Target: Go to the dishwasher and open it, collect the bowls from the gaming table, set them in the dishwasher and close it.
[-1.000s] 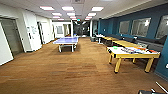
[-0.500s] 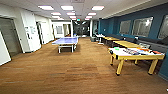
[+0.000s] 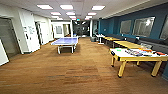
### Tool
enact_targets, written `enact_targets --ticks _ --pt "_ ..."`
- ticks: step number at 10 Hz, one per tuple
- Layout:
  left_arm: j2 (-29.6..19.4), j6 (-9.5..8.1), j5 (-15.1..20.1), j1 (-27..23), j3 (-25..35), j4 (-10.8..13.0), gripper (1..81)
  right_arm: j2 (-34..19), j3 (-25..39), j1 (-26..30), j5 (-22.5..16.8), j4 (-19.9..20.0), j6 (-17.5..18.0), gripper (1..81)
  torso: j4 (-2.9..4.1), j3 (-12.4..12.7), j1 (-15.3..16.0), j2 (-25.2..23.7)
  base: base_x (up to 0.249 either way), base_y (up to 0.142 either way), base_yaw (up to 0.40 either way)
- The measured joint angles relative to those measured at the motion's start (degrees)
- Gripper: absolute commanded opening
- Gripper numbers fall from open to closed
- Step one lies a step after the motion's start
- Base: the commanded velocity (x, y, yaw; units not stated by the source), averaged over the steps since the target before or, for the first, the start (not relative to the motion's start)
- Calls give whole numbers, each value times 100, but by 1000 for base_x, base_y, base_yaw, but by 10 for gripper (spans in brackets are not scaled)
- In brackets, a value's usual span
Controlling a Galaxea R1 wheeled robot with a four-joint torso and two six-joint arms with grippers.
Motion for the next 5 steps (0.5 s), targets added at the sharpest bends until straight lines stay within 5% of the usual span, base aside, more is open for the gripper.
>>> enact_targets --ticks 5 --pt "2 0 17 -2 -1 0 811 0 0 -30 105 0 0 811 0 0 0 0 243 0 0"
